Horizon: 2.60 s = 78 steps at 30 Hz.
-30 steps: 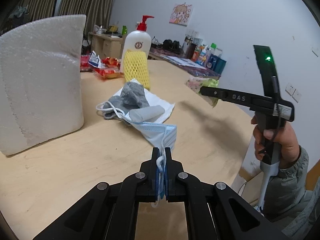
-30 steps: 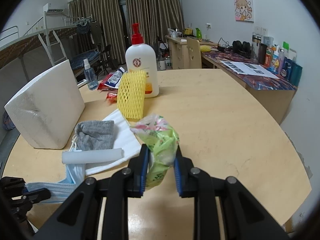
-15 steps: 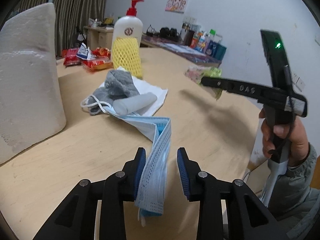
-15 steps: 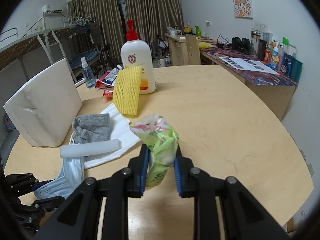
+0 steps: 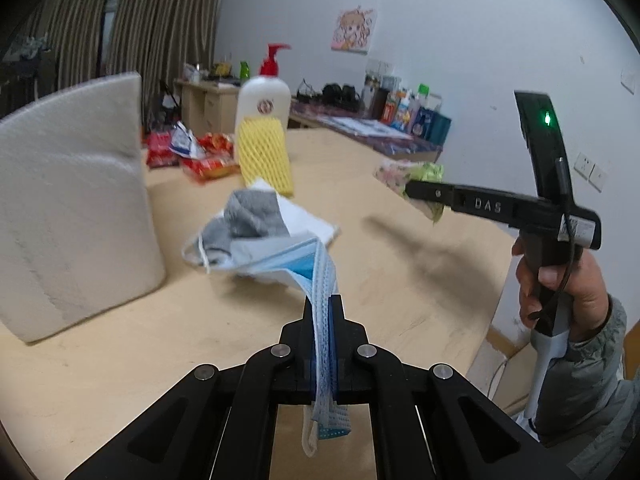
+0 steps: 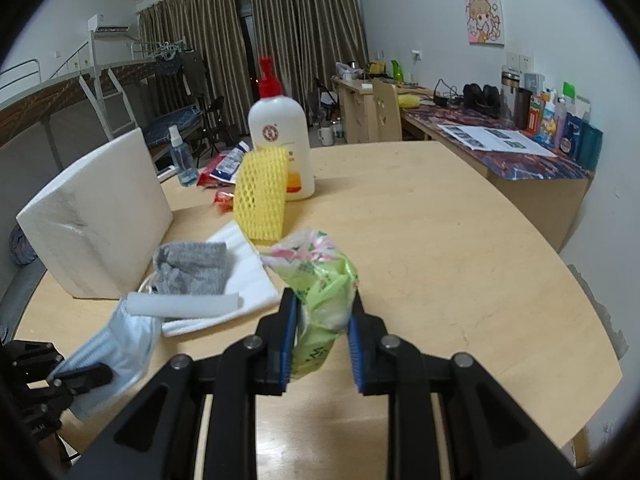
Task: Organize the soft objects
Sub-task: 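Lift the blue mask with the left gripper while the right gripper lifts the green bag, then carry the mask and green bag over the white foam box with both grippers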
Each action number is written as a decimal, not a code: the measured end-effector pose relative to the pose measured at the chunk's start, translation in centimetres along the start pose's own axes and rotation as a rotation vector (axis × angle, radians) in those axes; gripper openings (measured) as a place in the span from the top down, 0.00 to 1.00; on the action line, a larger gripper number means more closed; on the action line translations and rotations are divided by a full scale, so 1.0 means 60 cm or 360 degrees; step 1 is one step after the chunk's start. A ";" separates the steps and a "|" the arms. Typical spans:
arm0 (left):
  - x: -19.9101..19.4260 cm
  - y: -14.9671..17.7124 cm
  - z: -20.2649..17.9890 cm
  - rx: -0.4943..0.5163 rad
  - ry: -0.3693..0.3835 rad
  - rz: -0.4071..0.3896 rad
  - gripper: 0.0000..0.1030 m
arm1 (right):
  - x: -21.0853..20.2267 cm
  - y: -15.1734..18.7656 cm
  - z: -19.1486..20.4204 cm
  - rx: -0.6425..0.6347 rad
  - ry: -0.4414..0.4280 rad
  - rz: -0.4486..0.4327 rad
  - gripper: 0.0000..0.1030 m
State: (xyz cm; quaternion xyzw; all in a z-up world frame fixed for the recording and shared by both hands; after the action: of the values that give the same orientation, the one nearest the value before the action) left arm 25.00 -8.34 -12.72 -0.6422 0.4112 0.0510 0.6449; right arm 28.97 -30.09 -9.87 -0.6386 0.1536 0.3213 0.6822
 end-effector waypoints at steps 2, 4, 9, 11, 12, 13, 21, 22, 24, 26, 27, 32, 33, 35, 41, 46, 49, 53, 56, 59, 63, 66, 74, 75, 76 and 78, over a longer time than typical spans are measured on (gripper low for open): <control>-0.020 -0.006 0.001 0.0002 -0.0010 -0.0042 0.96 | -0.009 -0.002 0.005 -0.0007 0.0002 -0.0018 0.73; -0.040 -0.012 0.002 0.0009 -0.0018 -0.0087 0.96 | -0.018 -0.005 0.010 -0.0012 0.0001 -0.0033 0.73; -0.088 -0.046 0.010 0.0020 -0.0061 -0.0209 0.96 | -0.040 -0.008 0.024 -0.0028 -0.0006 -0.0066 0.73; -0.103 -0.052 0.015 0.0015 -0.0088 -0.0246 0.96 | -0.049 -0.008 0.029 -0.0031 -0.0014 -0.0081 0.73; -0.107 -0.052 0.017 0.0009 -0.0097 -0.0256 0.96 | -0.054 -0.008 0.031 -0.0033 -0.0016 -0.0090 0.73; -0.111 -0.051 0.020 -0.0002 -0.0101 -0.0264 0.96 | -0.058 -0.008 0.033 -0.0034 -0.0018 -0.0098 0.73; -0.128 -0.039 0.035 -0.0059 -0.0154 -0.0273 0.96 | -0.082 -0.007 0.056 -0.0056 -0.0054 -0.0134 0.73; -0.130 -0.040 0.043 -0.0068 -0.0179 -0.0279 0.96 | -0.086 -0.005 0.061 -0.0057 -0.0063 -0.0137 0.73; -0.137 -0.039 0.052 -0.0080 -0.0220 -0.0286 0.96 | -0.090 -0.001 0.075 -0.0067 -0.0093 -0.0140 0.73; -0.148 -0.036 0.060 -0.0096 -0.0254 -0.0292 0.96 | -0.092 0.004 0.090 -0.0080 -0.0121 -0.0140 0.73; -0.152 -0.034 0.065 -0.0104 -0.0267 -0.0294 0.96 | -0.093 0.006 0.099 -0.0085 -0.0140 -0.0141 0.73; -0.181 -0.024 0.096 -0.0151 -0.0384 -0.0313 0.96 | -0.092 0.014 0.146 -0.0132 -0.0227 -0.0136 0.73; -0.188 -0.020 0.103 -0.0164 -0.0407 -0.0316 0.96 | -0.091 0.016 0.157 -0.0141 -0.0250 -0.0131 0.73; -0.199 -0.014 0.117 -0.0188 -0.0449 -0.0322 0.96 | -0.091 0.020 0.177 -0.0156 -0.0305 -0.0124 0.73; -0.234 0.005 0.152 -0.0229 -0.0574 -0.0338 0.96 | -0.091 0.032 0.237 -0.0233 -0.0411 -0.0117 0.73; -0.252 0.011 0.167 -0.0253 -0.0621 -0.0344 0.96 | -0.091 0.033 0.273 -0.0277 -0.0482 -0.0113 0.73; -0.261 0.009 0.173 -0.0269 -0.0635 -0.0346 0.96 | -0.091 0.031 0.289 -0.0297 -0.0512 -0.0105 0.73; -0.276 -0.006 0.178 -0.0277 -0.0655 -0.0364 0.96 | -0.096 0.017 0.310 -0.0322 -0.0555 -0.0114 0.73; -0.286 -0.019 0.179 -0.0277 -0.0673 -0.0389 0.96 | -0.103 0.003 0.322 -0.0336 -0.0585 -0.0133 0.73; -0.300 -0.035 0.180 -0.0273 -0.0689 -0.0418 0.96 | -0.109 -0.013 0.333 -0.0351 -0.0606 -0.0151 0.73; -0.317 -0.057 0.187 -0.0261 -0.0715 -0.0451 0.96 | -0.115 -0.032 0.349 -0.0372 -0.0628 -0.0172 0.73; -0.325 -0.067 0.193 -0.0264 -0.0718 -0.0458 0.96 | -0.119 -0.047 0.360 -0.0393 -0.0644 -0.0192 0.73; -0.336 -0.111 0.204 -0.0229 -0.0703 -0.0485 0.96 | -0.115 -0.084 0.385 -0.0420 -0.0672 -0.0221 0.73; -0.336 -0.116 0.206 -0.0223 -0.0701 -0.0484 0.96 | -0.113 -0.088 0.387 -0.0422 -0.0672 -0.0224 0.73; -0.335 -0.121 0.207 -0.0215 -0.0698 -0.0483 0.96 | -0.111 -0.091 0.390 -0.0423 -0.0676 -0.0226 0.73; -0.330 -0.133 0.211 -0.0201 -0.0683 -0.0477 0.96 | -0.105 -0.099 0.395 -0.0429 -0.0686 -0.0230 0.73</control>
State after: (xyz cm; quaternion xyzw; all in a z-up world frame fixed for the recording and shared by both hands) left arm 22.64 10.49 3.31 -0.7093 0.1613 0.1155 0.6764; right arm 23.29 -8.52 1.90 -0.6498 -0.0854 0.4178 0.6292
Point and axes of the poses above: each gripper's, at about its wrist camera, not at the fingertips, and x roughly the way its jaws point, z to its left, y to its underside, the point moved 10 cm from there along x, roughly the way its jaws point, and after that the axes turned 3 degrees about x, right-handed, at the moved point
